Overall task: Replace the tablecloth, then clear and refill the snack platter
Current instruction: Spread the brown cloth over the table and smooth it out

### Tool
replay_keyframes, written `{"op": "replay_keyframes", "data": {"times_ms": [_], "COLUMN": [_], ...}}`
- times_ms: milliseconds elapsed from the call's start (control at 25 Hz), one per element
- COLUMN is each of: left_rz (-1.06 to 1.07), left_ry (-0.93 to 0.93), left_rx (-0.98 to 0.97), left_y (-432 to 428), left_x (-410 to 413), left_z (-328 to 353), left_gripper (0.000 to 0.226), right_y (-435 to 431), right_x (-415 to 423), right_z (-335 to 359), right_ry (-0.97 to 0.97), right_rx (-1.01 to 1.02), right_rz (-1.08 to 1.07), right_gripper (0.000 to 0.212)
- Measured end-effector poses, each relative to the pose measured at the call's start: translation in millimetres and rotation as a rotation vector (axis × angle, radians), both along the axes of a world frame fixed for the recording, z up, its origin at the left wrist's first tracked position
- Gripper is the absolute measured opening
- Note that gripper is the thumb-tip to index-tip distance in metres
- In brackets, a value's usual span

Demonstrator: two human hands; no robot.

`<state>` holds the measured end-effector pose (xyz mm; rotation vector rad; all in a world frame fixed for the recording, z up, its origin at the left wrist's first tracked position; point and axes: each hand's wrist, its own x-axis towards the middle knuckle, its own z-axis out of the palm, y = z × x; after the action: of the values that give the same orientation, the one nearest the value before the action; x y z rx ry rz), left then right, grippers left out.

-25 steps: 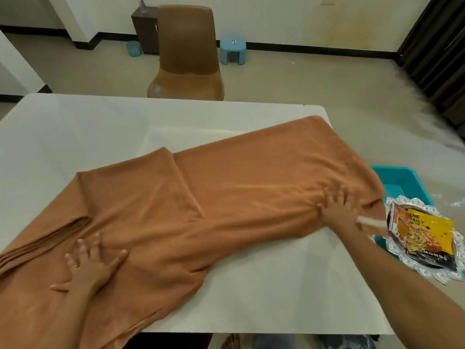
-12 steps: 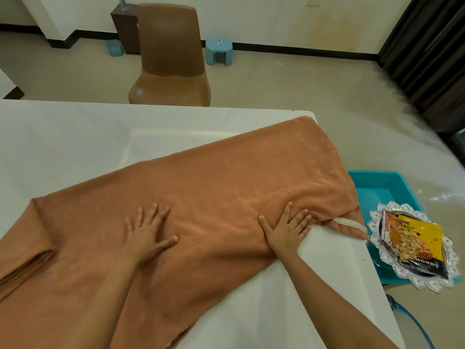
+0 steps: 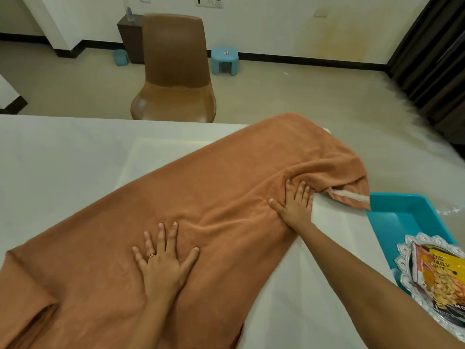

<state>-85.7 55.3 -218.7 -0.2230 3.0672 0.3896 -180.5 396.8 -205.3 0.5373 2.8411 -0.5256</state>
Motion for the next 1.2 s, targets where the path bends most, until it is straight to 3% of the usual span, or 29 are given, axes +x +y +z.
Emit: {"op": "replay_keyframes", "data": {"times_ms": [200, 280, 360, 440, 560, 640, 880, 1000, 1080, 1200], "left_rz": [0.131, 0.176, 0.191, 0.199, 0.201, 0.195, 0.173, 0.161, 0.123, -0.096], "left_ry": [0.019, 0.032, 0.04, 0.031, 0.019, 0.016, -0.063, -0.127, -0.183, -0.255], "left_rx": [0.007, 0.016, 0.018, 0.029, 0.027, 0.023, 0.058, 0.142, 0.207, 0.253], "left_y": [23, 29, 30, 30, 32, 33, 47, 59, 49, 17], "left_x": [-34, -44, -49, -51, -51, -49, -19, 10, 19, 38], "left_z": [-3, -3, -3, -2, -1, 0, 5, 14, 26, 37], "left_gripper": [0.089, 0.089, 0.088, 0.088, 0.087, 0.084, 0.078, 0.083, 0.077, 0.068], "right_y": [-4, -23, -52, -87, -143, -160, -110, -92, -94, -114], "right_x": [-72, -83, -71, -30, 73, 114, 90, 88, 99, 160], "right_z": [5, 7, 17, 24, 12, -7, -12, 2, 18, 32], "right_ry": [0.062, 0.188, 0.344, 0.48, 0.261, 0.198, 0.128, 0.06, 0.058, 0.18], "right_rx": [-0.064, -0.049, 0.057, 0.012, -0.196, -0.14, -0.063, -0.062, -0.066, -0.134], "right_rz": [0.062, -0.048, -0.144, -0.161, -0.002, 0.077, 0.332, 0.356, 0.267, 0.118], "right_gripper": [0.092, 0.09, 0.074, 0.062, 0.094, 0.102, 0.106, 0.115, 0.106, 0.088]}}
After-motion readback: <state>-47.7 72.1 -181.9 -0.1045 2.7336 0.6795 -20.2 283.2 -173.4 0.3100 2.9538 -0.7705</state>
